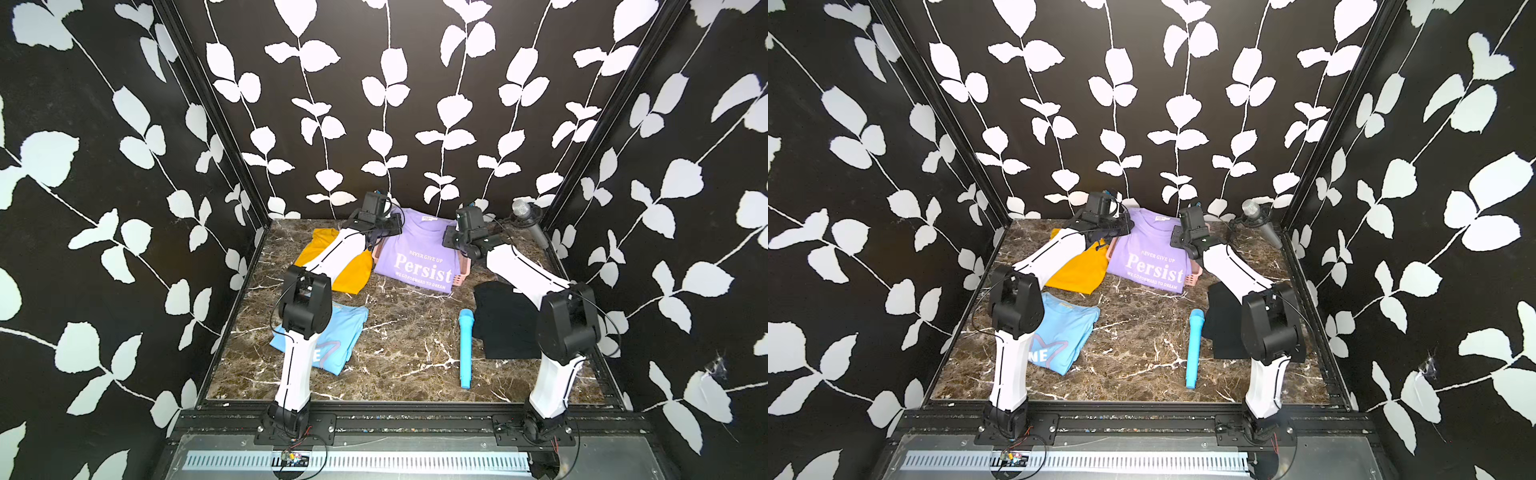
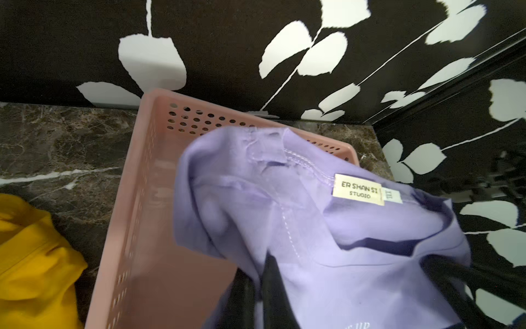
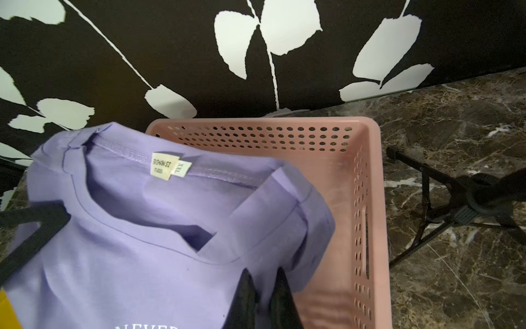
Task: Put the folded t-shirts into the basket
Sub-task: Place the T-shirt in the bin.
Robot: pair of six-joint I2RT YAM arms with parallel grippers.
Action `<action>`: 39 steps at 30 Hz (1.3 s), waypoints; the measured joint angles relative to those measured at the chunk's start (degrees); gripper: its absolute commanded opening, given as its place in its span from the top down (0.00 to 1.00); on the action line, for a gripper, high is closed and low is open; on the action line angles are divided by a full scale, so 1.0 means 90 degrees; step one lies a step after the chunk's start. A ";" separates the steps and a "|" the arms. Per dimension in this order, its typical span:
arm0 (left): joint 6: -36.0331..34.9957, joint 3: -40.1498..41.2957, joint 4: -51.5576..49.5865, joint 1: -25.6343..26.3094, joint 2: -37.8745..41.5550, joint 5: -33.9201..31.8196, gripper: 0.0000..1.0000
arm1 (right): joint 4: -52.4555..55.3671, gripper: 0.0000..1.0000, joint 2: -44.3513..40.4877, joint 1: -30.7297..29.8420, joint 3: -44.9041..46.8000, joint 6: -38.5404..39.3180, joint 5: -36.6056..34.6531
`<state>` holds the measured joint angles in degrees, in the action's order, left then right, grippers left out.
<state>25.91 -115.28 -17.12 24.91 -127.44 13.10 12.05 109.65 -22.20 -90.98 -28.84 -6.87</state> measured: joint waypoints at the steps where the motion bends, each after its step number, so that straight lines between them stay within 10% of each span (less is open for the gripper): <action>1: -0.0039 -0.0136 -0.0058 -0.0007 -0.0129 -0.0002 1.00 | 0.0000 1.00 0.0112 0.0019 -0.0090 0.0029 0.0000; 39: -0.1525 -0.2164 0.0102 -0.0027 -0.2623 -0.0250 1.00 | 0.0180 0.94 0.2419 0.0386 -0.1608 0.1617 -0.0551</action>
<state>12.19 -134.76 -16.21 24.67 -151.04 10.85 13.67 131.41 -18.72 -105.45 -14.28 -11.84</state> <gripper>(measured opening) 0.057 0.090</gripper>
